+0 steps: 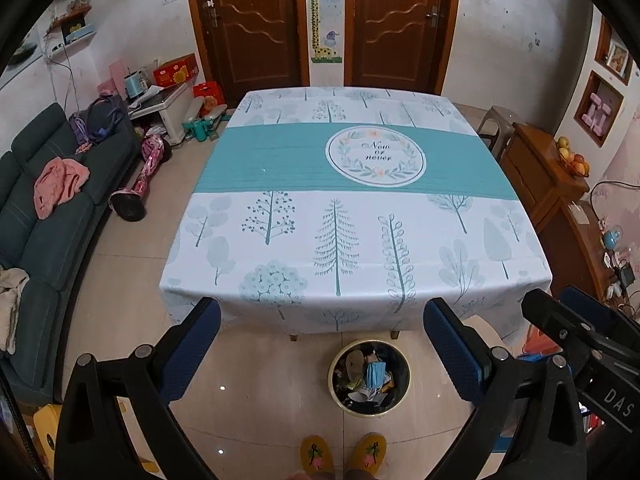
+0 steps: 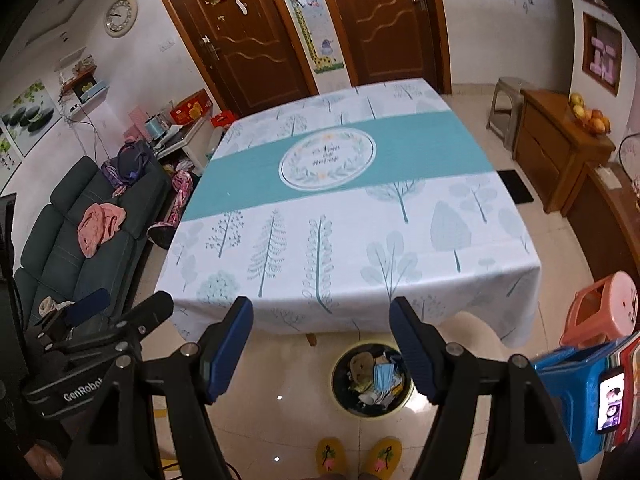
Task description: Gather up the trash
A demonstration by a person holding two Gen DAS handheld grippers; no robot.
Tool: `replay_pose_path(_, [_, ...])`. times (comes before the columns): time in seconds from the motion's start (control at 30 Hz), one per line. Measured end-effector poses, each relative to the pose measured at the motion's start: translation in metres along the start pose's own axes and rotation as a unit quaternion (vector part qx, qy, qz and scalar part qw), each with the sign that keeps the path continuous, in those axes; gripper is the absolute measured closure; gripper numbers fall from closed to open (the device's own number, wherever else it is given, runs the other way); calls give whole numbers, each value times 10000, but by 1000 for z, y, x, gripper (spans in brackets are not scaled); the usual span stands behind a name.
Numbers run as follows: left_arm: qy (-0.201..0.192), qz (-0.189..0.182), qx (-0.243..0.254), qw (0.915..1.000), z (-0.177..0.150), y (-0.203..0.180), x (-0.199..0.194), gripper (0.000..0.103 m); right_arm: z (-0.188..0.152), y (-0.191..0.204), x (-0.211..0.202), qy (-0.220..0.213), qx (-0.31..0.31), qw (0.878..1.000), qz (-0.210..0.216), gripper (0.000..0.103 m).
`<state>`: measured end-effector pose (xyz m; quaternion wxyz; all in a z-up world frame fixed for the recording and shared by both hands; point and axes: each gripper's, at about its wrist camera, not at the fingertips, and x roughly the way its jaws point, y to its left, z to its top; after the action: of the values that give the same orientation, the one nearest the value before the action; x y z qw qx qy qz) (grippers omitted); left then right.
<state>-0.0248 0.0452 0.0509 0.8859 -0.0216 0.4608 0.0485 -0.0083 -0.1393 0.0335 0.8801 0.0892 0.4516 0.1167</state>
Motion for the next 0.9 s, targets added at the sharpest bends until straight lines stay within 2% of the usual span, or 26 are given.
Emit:
replay_pose_path(0.17, [-136,34,-23,9999,4,0,-7,2,5,7,-5,-88,-137,9999,-1,32])
replay_pose_path(0.9, [-181,74,-21,9998,6,-6,-9,2,12,10,-7,-115,-237,9996,-29,32])
